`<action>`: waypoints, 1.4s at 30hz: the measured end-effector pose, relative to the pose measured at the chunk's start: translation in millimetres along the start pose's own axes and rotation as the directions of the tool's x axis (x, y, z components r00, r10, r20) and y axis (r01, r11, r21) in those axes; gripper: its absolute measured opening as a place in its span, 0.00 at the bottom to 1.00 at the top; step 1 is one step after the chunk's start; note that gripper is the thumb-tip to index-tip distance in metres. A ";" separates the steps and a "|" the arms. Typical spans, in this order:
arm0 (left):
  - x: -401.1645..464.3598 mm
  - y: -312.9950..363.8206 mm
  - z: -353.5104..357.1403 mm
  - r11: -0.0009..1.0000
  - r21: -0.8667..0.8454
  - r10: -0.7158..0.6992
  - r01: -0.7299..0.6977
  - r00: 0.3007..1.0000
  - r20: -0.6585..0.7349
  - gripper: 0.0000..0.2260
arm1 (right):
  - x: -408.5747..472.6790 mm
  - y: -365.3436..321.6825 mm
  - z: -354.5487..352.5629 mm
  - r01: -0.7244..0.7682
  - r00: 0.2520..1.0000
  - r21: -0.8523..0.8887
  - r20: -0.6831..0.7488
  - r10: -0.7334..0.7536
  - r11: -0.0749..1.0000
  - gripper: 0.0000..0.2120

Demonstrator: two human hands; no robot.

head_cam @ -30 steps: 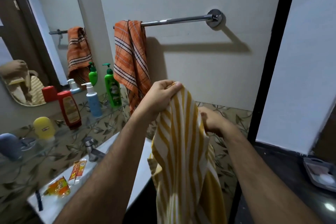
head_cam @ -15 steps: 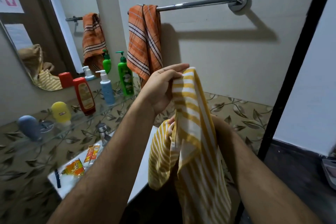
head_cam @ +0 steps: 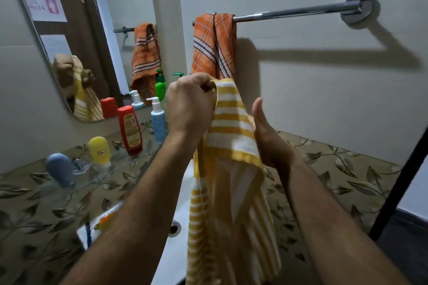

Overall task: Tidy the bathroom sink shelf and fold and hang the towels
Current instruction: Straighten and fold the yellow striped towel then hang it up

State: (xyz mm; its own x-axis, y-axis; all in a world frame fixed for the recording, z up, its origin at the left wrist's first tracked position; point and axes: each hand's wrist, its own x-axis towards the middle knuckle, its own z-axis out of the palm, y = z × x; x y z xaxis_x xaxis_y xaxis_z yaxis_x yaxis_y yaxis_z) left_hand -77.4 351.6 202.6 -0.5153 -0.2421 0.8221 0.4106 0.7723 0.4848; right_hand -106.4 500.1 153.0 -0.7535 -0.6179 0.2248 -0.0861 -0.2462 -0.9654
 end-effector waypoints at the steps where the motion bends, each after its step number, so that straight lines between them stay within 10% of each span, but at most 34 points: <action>1: 3.0 -4.2 -0.8 0.991 0.121 -0.048 0.048 0.999 -0.009 0.07 | 10.3 1.9 2.2 0.085 0.996 -0.064 -0.006 -0.085 0.994 0.35; 5: 0.0 -26.3 -1.7 0.933 0.333 -0.185 0.138 0.976 0.113 0.08 | 34.8 4.2 13.9 0.210 0.968 -0.588 0.010 -0.252 0.781 0.47; 10: 5.9 -61.2 -19.8 0.884 0.392 -0.309 0.253 0.947 0.087 0.13 | 65.1 50.0 37.5 0.190 0.865 -0.951 0.045 -0.499 0.244 0.42; 15: 7.8 -98.0 -38.5 0.852 0.034 -0.518 0.522 0.833 0.192 0.17 | 89.6 70.6 60.2 0.348 0.869 -0.560 -0.109 -0.483 0.752 0.14; 21: -16.0 -128.4 -46.8 0.661 -0.232 -0.689 0.714 0.699 0.189 0.09 | 132.9 82.8 58.3 0.252 0.967 -0.224 0.010 -0.256 0.941 0.09; 31: -116.0 -101.8 -56.5 0.477 -0.464 -0.770 0.747 0.609 0.188 0.21 | 151.8 64.5 46.2 -0.117 0.785 0.118 0.619 0.019 0.986 0.03; 39: -258.9 -112.6 -74.6 0.271 -0.506 -0.952 0.819 0.306 -0.015 0.35 | 149.2 107.6 88.4 -0.046 0.713 -0.215 0.677 0.183 0.976 0.15; 42: -266.1 -89.0 -77.1 0.304 -0.543 -0.949 0.783 0.299 -0.099 0.31 | 149.7 118.5 95.8 -0.019 0.792 -0.226 0.592 0.153 0.974 0.13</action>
State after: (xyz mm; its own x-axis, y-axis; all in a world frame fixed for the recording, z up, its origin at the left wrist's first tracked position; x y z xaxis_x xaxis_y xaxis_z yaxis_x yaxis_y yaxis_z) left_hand 81.1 302.0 -36.3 -0.4691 -0.8636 -0.1846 0.1293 -0.2740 0.9530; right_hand -166.9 306.9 84.9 -0.2239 -0.9685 0.1086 -0.2165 -0.0592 -0.9745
